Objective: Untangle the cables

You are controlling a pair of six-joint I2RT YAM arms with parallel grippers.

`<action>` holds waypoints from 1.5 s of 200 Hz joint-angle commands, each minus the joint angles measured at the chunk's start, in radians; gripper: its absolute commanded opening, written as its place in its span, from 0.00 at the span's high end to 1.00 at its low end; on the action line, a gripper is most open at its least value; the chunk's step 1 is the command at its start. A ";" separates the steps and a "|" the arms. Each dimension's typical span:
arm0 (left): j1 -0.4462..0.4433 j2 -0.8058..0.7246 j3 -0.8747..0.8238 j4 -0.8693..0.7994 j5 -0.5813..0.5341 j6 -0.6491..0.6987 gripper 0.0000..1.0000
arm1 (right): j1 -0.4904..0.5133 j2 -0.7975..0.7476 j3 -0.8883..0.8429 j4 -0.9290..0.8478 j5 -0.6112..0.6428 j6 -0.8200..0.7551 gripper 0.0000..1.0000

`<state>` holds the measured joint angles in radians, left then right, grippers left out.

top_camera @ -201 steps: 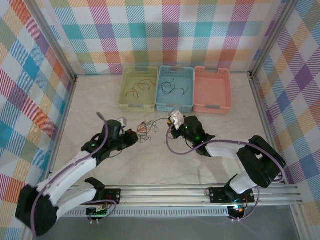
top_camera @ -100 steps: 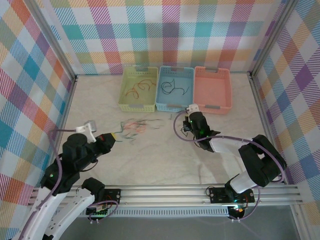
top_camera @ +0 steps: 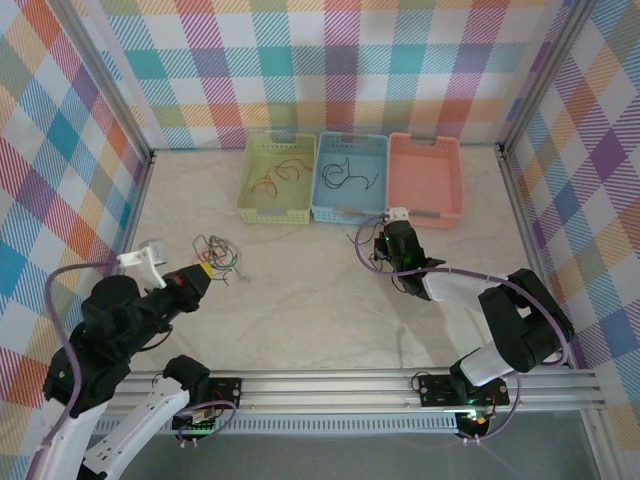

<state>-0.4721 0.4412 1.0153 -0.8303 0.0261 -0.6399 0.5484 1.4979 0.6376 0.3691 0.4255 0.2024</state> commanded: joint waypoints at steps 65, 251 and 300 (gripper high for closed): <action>0.011 0.340 -0.291 0.510 0.193 -0.039 1.00 | -0.001 -0.062 -0.056 0.187 -0.256 -0.026 1.00; -0.146 0.777 -0.368 0.955 0.128 0.108 1.00 | 0.009 -0.256 -0.137 0.339 -0.412 -0.067 1.00; -0.147 0.754 -0.371 0.951 0.130 0.113 1.00 | 0.003 -0.229 0.139 0.052 -0.291 -0.075 1.00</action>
<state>-0.6075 1.2232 0.6487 0.0982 0.1638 -0.5556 0.5510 1.2209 0.6029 0.5697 0.0570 0.1417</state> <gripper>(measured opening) 0.050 0.063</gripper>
